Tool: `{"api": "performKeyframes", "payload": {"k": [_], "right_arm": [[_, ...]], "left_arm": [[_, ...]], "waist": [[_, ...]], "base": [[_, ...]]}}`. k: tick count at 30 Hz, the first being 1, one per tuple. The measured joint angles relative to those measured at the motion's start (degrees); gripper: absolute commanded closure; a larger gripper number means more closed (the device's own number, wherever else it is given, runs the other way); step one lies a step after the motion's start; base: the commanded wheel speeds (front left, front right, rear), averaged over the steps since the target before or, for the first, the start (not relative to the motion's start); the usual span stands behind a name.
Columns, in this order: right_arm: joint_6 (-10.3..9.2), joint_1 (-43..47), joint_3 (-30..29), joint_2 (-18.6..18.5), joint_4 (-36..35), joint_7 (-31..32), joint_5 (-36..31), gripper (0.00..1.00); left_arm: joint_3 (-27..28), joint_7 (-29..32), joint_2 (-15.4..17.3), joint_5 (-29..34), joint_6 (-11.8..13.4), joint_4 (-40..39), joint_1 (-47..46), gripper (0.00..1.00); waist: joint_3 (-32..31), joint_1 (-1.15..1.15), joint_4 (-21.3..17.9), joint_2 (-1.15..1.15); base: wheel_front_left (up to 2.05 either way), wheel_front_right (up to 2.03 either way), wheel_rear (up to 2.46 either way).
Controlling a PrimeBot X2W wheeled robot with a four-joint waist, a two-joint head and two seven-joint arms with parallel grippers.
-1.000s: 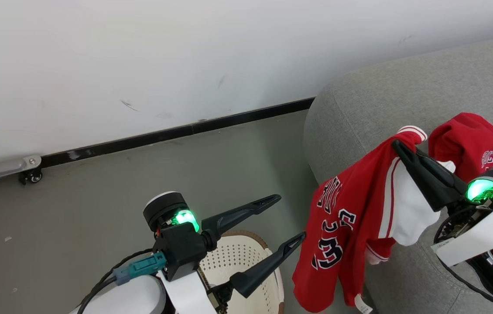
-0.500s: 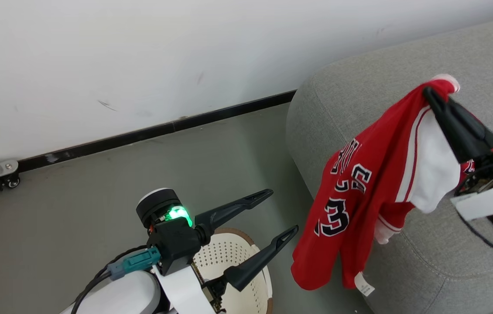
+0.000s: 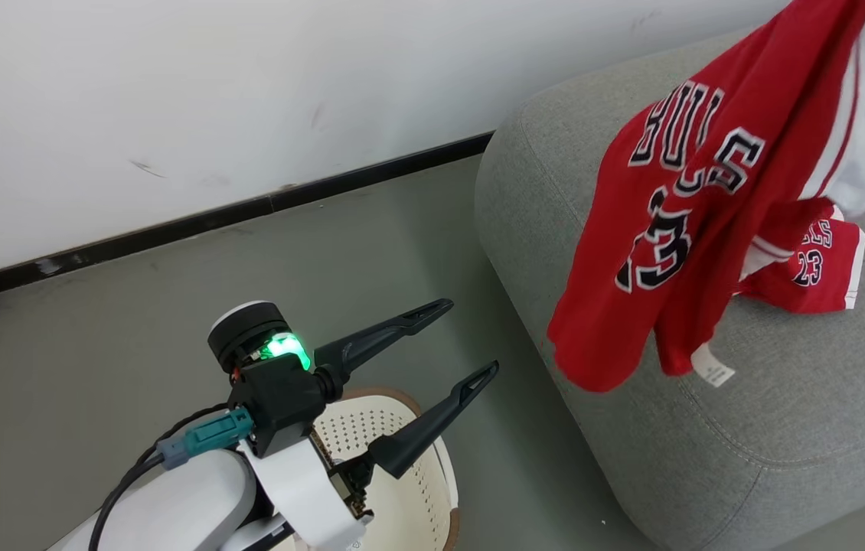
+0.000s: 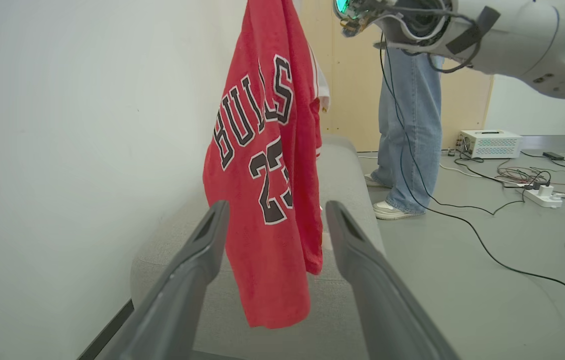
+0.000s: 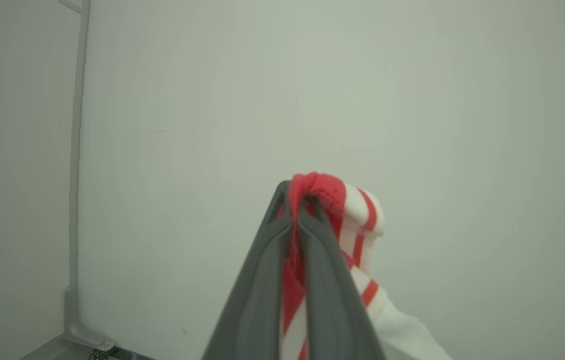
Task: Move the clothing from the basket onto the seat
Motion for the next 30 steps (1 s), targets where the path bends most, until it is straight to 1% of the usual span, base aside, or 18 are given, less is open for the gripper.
{"api": "performKeyframes", "payload": {"k": [7,11,16,21,27,30], "right_arm": [[0.0,-7.67,-5.65,-3.41,3.55,2.03,0.53,1.0],[0.0,-10.99,-8.72,-4.59,5.98,3.09,1.93,1.0],[0.0,-12.52,-10.12,-6.91,10.38,5.06,1.96,1.0],[0.0,-14.1,-11.72,-7.54,13.16,5.15,1.92,1.0],[0.0,-15.62,-13.97,-9.73,16.71,4.95,1.47,1.0],[0.0,-15.29,-13.73,-9.09,18.48,4.87,1.47,1.0]], "left_arm": [[0.7,0.0,0.81,0.0,0.0,0.0,-0.35,0.0],[1.65,0.0,1.01,0.01,0.0,-0.04,-0.45,0.0],[2.99,0.0,1.47,0.07,0.0,-0.24,-0.48,0.0],[3.39,0.0,2.52,0.51,0.0,-0.74,-0.53,0.0],[3.76,0.0,3.21,1.22,0.0,-1.63,-1.12,0.0],[3.96,0.0,3.65,1.22,0.0,-1.97,-1.38,0.0]], "waist": [[1.51,0.0,-1.19,0.0],[2.41,0.0,-1.76,0.0],[3.65,0.0,-2.18,0.0],[4.95,0.0,-2.28,0.0],[6.44,0.0,-2.13,0.0],[7.16,0.0,-1.95,0.0]], "base": [[0.0,0.0,0.0],[0.0,0.0,0.0],[0.0,0.0,0.0],[0.0,0.0,0.0],[0.0,0.0,0.0],[0.0,0.0,0.0]]}}
